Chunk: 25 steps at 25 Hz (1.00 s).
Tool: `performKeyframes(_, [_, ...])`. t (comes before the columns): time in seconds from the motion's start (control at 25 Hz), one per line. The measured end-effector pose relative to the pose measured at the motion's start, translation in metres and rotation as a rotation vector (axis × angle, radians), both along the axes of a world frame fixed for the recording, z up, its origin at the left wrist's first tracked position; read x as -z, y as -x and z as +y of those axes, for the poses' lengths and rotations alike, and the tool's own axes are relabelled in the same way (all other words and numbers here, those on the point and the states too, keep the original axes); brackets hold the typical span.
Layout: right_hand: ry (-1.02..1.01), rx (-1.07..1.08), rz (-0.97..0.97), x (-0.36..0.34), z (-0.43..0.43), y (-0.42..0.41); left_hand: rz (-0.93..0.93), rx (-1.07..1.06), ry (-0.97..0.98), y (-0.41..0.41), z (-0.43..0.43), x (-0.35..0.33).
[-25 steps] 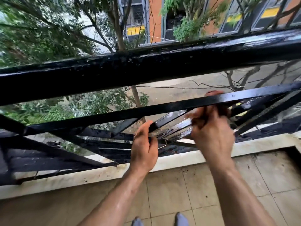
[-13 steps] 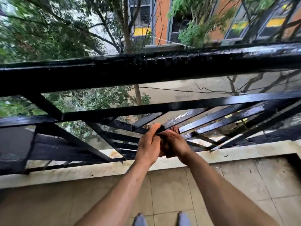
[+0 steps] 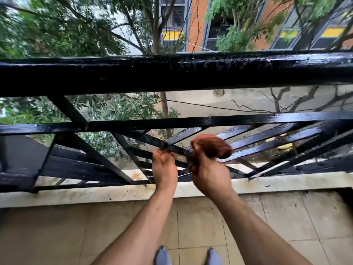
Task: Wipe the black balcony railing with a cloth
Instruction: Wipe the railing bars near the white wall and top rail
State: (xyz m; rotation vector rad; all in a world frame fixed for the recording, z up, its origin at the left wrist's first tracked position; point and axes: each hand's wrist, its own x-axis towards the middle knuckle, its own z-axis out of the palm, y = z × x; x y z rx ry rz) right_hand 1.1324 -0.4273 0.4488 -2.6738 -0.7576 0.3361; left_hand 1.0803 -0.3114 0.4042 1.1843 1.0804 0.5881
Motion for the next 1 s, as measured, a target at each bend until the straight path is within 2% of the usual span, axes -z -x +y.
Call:
performKeyframes(0.04, [0.063, -0.064, 0.03, -0.001, 0.008, 0.0, -0.051, 0.013, 0.034, -0.001, 0.005, -0.002])
performKeyframes(0.08, [0.082, -0.03, 0.041, -0.006, 0.011, -0.006, -0.082, 0.039, 0.073, 0.001, 0.01, 0.0])
performKeyframes(0.16, [0.05, 0.191, 0.003, -0.029, 0.001, -0.019, -0.132, 0.131, 0.167, 0.009, 0.017, -0.007])
performKeyframes(0.28, [-0.093, 0.456, -0.124, -0.049, -0.008, -0.027, -0.13, 0.285, 0.198, 0.015, 0.033, -0.014])
performKeyframes(0.36, [-0.187, 0.439, -0.092, -0.041, 0.007, -0.027, -0.126, 0.315, 0.187, 0.014, 0.042, -0.008])
performKeyframes(0.48, [-0.021, 0.251, 0.067, -0.017, 0.039, -0.01, -0.06, 0.371, 0.121, 0.016, 0.046, -0.012])
performKeyframes(0.56, [0.073, 0.149, 0.305, -0.01, 0.058, -0.001, 0.018, 0.4, 0.069, 0.016, 0.048, -0.02])
performKeyframes(0.6, [0.005, 0.155, 0.496, -0.015, 0.064, 0.0, 0.053, 0.407, 0.058, 0.016, 0.049, -0.026])
performKeyframes(0.64, [-0.157, 0.191, 0.7, -0.025, 0.065, 0.001, 0.08, 0.405, 0.055, 0.015, 0.051, -0.027])
performKeyframes(0.68, [-0.328, 0.204, 0.837, -0.031, 0.061, 0.005, 0.111, 0.4, 0.066, 0.016, 0.052, -0.028])
performKeyframes(0.72, [-0.45, 0.186, 0.854, -0.039, 0.05, 0.013, 0.117, 0.4, 0.076, 0.017, 0.053, -0.028])
performKeyframes(0.76, [-0.522, 0.148, 0.8, -0.047, 0.04, 0.023, 0.088, 0.422, 0.104, 0.02, 0.052, -0.032])
performKeyframes(0.8, [-0.547, 0.1, 0.667, -0.054, 0.029, 0.032, 0.016, 0.463, 0.14, 0.021, 0.052, -0.034])
performKeyframes(0.88, [-0.544, 0.052, 0.258, -0.061, 0.011, 0.04, -0.039, 0.502, 0.178, 0.016, 0.048, -0.036])
performKeyframes(0.92, [-0.487, 0.055, 0.096, -0.063, 0.011, 0.036, -0.004, 0.476, 0.175, 0.013, 0.047, -0.038])
performKeyframes(1.0, [-0.281, 0.101, -0.011, -0.066, 0.026, 0.028, 0.041, 0.407, 0.187, 0.012, 0.048, -0.03])
